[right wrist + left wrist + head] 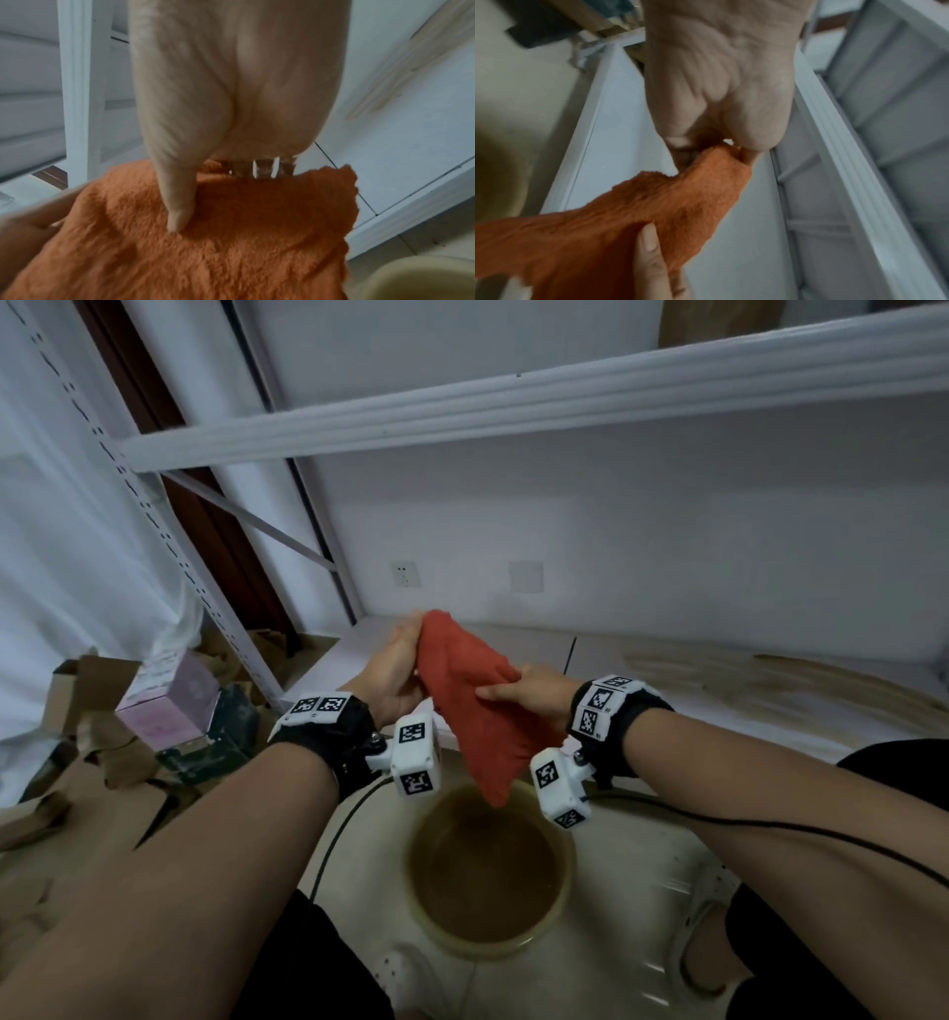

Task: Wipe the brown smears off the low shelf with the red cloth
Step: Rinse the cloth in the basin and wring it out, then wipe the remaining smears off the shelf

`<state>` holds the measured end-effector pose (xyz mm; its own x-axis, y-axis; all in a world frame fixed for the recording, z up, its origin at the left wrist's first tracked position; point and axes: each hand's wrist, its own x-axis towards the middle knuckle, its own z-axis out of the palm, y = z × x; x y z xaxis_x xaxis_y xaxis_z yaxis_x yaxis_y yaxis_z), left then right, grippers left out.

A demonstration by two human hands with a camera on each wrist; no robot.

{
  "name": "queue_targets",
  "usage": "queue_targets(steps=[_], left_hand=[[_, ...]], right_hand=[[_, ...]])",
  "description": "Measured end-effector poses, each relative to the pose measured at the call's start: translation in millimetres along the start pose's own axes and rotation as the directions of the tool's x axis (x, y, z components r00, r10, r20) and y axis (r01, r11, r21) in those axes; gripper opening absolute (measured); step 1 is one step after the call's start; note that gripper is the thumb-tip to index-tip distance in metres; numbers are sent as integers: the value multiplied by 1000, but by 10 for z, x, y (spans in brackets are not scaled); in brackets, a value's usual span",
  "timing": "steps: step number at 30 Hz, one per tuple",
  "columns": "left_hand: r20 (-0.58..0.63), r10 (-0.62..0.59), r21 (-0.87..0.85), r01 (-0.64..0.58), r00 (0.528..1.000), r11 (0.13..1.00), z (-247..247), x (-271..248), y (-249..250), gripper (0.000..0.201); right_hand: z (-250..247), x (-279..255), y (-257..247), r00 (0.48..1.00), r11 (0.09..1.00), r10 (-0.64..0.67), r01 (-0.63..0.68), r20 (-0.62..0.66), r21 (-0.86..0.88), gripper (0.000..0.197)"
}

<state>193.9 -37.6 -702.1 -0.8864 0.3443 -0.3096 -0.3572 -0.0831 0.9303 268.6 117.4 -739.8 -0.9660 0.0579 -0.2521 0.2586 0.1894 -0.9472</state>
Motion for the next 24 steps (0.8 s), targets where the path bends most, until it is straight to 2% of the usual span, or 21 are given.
queue_targets(steps=[1, 3, 5, 6, 7, 10, 12, 14, 15, 17, 19, 22, 24], left_hand=[[-4, -85, 63, 85, 996, 994, -22, -42, -19, 43], [21, -204, 234, 193, 979, 953, -66, -116, -109, 37], [30, -235, 288, 217, 972, 933, -107, -120, -205, 56], [29, -223, 289, 205, 974, 935, -119, -96, -229, 62], [27, -202, 273, 187, 979, 944, -117, -83, -237, 59], [-19, -114, 196, 116, 993, 974, -29, -31, -216, 28], [-1, -54, 251, 53, 999, 967, 72, -11, -190, 11], [112, -52, 327, 12, 992, 945, 199, -11, -177, 13], [181, -63, 375, -9, 981, 927, 281, -21, -172, 21], [266, -78, 535, -80, 961, 841, 475, -55, -164, 37], [274, -29, 694, -177, 961, 698, 685, -33, -160, 34], [286, 67, 823, -281, 956, 493, 1011, 23, -138, 13], [321, 125, 859, -345, 939, 379, 1216, 37, -126, 22]], right_hand=[[13, -5, -20, 1000, 997, -3, 4, -9, 76, 33], [32, 11, -60, 999, 982, -11, 17, -32, 189, 35], [22, 38, -98, 997, 969, -13, 30, -70, 245, 29], [15, 44, -116, 997, 964, -13, 33, -77, 263, 22], [2, 48, -125, 996, 964, -13, 35, -85, 265, 16], [-81, 57, -74, 986, 985, 3, 26, -166, 173, 14], [-161, 74, -10, 961, 996, -4, 30, -275, 89, 6], [-268, 95, 53, 920, 997, -6, 35, -391, 67, 16], [-331, 90, 63, 900, 996, -13, 49, -437, 71, 31], [-452, -32, 4, 884, 996, -44, 78, -465, 53, 63], [-602, -182, -56, 898, 998, -62, 60, -436, -19, 76], [-862, -386, -84, 918, 985, -28, -41, -396, -166, 73], [-1045, -510, -64, 907, 951, -17, -116, -420, -288, 57]])
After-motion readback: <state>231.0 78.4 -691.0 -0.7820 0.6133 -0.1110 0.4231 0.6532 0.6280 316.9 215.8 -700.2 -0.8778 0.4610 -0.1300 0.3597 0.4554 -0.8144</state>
